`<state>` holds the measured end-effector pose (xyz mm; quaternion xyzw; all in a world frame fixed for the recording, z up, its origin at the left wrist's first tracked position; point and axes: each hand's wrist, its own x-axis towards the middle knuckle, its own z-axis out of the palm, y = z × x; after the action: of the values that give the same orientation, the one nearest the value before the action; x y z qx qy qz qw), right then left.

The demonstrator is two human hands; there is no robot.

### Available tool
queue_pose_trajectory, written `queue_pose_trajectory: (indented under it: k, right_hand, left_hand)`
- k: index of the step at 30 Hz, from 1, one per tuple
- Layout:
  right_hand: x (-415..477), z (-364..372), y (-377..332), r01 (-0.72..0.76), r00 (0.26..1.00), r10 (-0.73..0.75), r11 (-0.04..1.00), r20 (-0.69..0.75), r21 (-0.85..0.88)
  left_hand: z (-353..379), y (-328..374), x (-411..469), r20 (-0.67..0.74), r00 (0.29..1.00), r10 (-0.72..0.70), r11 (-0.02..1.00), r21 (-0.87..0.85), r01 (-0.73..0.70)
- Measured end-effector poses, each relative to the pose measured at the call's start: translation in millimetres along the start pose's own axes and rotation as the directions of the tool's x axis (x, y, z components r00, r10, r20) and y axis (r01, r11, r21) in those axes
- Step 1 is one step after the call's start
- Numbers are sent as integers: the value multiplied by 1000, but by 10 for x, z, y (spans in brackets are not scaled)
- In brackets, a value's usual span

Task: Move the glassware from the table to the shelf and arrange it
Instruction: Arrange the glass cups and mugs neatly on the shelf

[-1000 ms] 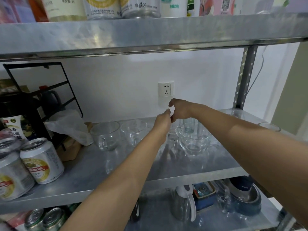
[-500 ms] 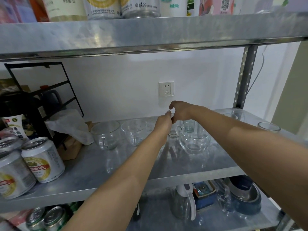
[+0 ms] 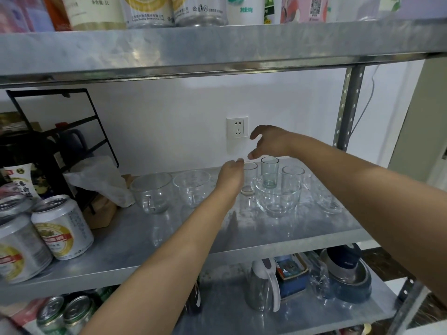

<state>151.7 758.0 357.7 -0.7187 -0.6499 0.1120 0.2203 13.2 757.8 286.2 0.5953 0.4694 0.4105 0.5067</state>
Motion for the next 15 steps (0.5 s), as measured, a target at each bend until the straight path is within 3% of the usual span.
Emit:
queue_pose_trajectory:
  k: [4,11,15]
  right_hand:
    - [-187,-91,68,-24,1000,24,998,-9,-64]
    - [-456,44,28,-60,959,144,944,243,-324]
    - [-494,132,-9,-32,951,159,903,264,-429]
  left_hand:
    - [6,-37,-46,-39,994,100,995,9,-100]
    - [-5,-79,-78,-21,985,173,984,51,-171]
    - [-6,-118,-115,-17,984,175,983,56,-174]
